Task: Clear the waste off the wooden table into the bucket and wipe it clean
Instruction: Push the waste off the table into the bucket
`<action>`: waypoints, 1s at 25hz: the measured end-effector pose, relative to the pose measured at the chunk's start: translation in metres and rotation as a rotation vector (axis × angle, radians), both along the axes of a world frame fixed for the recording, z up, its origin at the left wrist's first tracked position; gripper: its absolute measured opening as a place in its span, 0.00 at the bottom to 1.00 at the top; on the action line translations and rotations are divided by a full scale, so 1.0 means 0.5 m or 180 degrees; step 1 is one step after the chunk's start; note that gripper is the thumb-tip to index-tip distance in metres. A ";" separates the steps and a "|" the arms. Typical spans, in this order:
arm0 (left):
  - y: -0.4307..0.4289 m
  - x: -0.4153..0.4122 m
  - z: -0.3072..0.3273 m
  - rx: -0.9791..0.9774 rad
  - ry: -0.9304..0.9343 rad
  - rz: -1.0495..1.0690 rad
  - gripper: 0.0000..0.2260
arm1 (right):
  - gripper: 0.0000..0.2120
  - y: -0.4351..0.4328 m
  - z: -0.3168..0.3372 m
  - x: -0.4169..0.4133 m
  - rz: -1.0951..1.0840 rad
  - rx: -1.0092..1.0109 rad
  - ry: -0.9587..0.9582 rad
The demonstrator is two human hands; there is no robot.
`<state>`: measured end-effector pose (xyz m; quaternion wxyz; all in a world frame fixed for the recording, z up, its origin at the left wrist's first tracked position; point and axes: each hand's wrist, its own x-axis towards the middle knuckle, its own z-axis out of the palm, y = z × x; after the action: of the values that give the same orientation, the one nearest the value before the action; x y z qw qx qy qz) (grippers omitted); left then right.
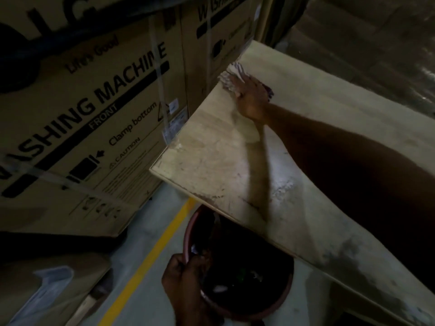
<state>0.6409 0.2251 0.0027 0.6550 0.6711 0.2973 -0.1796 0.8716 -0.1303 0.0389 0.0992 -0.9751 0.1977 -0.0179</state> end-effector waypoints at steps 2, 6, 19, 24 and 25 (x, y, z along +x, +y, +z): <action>0.017 0.011 -0.014 0.0033 0.0015 -0.0003 0.18 | 0.26 0.014 -0.005 0.010 0.0347 -0.0147 -0.0090; 0.040 0.017 -0.022 0.0109 0.0002 -0.0266 0.16 | 0.27 0.050 -0.002 -0.020 0.0591 -0.0178 -0.0113; 0.031 -0.026 0.048 0.0315 -0.0264 -0.0428 0.16 | 0.18 0.428 -0.026 -0.406 0.1668 0.1274 -0.1350; 0.066 -0.095 0.057 0.0127 -0.0388 -0.0264 0.15 | 0.30 0.397 0.001 -0.578 -0.0397 0.0923 -0.1748; 0.076 -0.110 0.056 0.0113 -0.0398 -0.0238 0.14 | 0.29 0.383 0.002 -0.596 -0.0531 0.0615 -0.1655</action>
<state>0.5857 0.2630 0.0308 0.6532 0.7031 0.2336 -0.1563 0.5738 0.0613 0.0401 0.2371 -0.9042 0.2460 -0.2564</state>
